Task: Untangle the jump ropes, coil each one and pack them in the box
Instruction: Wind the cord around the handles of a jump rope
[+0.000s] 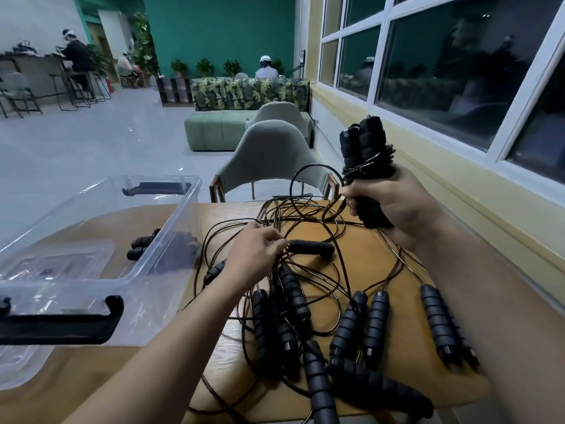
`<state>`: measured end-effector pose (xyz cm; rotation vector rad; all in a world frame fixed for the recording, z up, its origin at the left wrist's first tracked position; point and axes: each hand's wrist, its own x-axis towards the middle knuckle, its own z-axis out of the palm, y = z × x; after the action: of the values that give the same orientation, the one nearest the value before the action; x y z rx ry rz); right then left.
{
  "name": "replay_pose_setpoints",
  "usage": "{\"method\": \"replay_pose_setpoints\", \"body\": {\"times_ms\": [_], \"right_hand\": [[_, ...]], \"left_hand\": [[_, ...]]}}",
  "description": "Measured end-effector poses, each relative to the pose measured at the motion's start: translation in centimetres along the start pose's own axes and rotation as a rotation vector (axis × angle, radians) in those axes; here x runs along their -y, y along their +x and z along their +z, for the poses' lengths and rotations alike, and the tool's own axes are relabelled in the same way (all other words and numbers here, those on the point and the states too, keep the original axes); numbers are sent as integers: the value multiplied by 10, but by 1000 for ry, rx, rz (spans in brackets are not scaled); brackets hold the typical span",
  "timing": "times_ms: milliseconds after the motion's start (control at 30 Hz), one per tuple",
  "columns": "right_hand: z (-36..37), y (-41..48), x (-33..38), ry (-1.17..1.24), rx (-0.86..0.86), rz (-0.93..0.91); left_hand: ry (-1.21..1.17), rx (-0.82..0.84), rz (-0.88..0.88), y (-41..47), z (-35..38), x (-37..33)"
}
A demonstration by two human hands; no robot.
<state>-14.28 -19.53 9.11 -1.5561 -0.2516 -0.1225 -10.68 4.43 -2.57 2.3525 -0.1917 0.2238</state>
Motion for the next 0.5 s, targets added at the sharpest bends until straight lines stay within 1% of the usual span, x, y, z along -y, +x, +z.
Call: {"method": "replay_pose_setpoints", "body": {"times_ms": [33, 67, 133, 167, 200, 267, 333, 500], "right_hand": [[0, -1, -2, 21, -9, 6], [-1, -1, -5, 38, -17, 12], [0, -2, -13, 31, -29, 25], [2, -2, -16, 15, -21, 32], [5, -4, -17, 7, -9, 36], [8, -4, -19, 11, 2, 45], [6, -3, -18, 30, -15, 30], [-1, -5, -16, 18, -17, 33]], "left_hand": [[-60, 0, -6, 1, -6, 0], [-177, 23, -12, -1, -13, -5], [-500, 109, -18, -8, -22, -21], [-625, 160, -8, -12, -24, -29], [-691, 200, 12, -14, -25, -33], [-767, 240, 53, -19, -27, -36], [-798, 254, 53, -19, -28, -31], [-959, 318, -47, -15, -30, -20]]}}
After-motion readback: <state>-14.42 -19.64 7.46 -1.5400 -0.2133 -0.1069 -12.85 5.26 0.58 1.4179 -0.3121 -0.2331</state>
